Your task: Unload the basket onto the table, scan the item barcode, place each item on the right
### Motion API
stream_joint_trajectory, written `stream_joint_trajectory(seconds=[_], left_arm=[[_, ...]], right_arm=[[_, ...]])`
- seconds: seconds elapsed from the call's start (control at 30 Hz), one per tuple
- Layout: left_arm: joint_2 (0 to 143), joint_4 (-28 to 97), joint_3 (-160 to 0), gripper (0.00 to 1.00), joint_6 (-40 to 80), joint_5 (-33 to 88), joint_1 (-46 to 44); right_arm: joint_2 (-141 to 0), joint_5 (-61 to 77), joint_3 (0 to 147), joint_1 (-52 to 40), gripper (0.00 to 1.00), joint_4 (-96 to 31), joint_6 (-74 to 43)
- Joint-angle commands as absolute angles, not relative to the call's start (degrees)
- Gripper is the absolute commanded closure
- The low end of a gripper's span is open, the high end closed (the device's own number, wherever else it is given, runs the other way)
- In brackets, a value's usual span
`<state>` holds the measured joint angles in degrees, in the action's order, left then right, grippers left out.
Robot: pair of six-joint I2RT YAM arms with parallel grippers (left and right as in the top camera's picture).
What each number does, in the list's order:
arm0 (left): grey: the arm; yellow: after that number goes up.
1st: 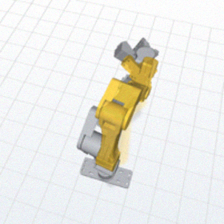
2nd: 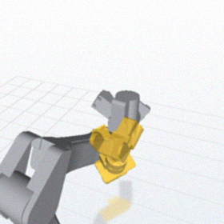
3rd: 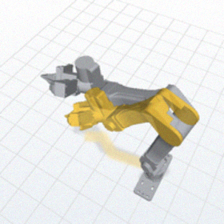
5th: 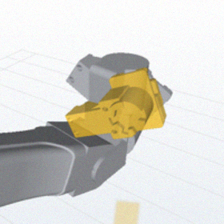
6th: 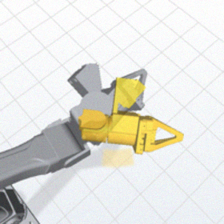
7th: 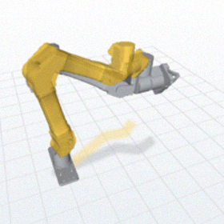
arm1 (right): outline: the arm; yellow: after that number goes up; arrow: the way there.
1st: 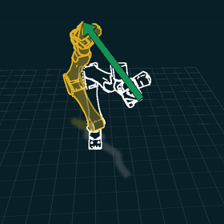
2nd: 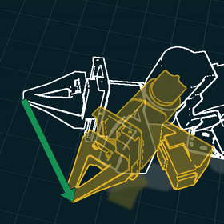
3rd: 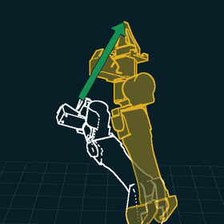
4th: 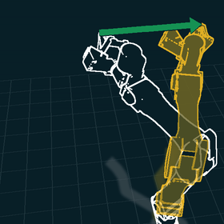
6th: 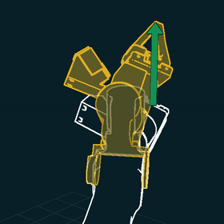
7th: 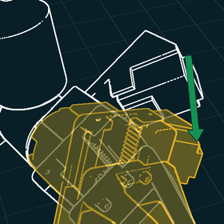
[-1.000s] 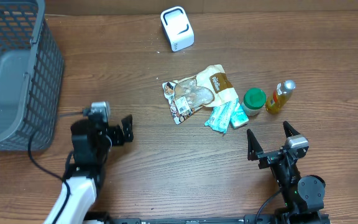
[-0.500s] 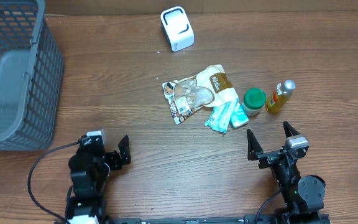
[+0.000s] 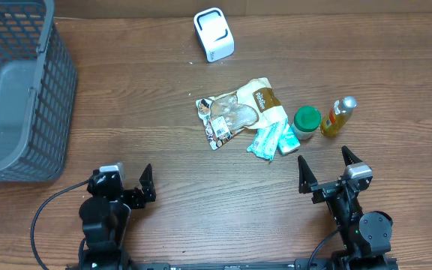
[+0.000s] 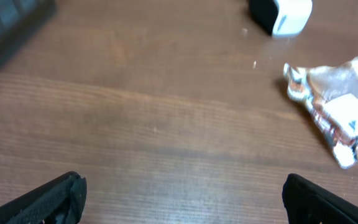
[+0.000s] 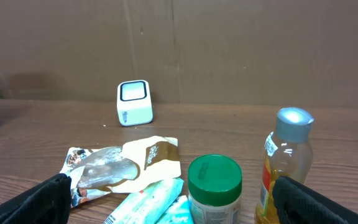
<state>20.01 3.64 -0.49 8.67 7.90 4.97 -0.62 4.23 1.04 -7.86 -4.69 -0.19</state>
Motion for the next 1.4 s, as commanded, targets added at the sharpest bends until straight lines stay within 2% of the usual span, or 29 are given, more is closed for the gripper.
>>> stream_joint_trajectory(seconds=[0.0,0.53,1.37], left_arm=[[15.0,3.88,-0.27,0.0,6.31,7.11,5.23],[0.49,4.12,-0.27,0.0,1.21,5.96,4.47],[0.21,4.19,-0.27,0.0,1.26,4.49,3.29]], right_arm=[[-0.21,4.14,0.45,-7.64,0.0,-4.45,0.08],[-0.21,4.14,0.45,-7.64,0.0,-4.45,0.08],[-0.23,4.16,0.45,-7.64,0.0,-4.45,0.08]])
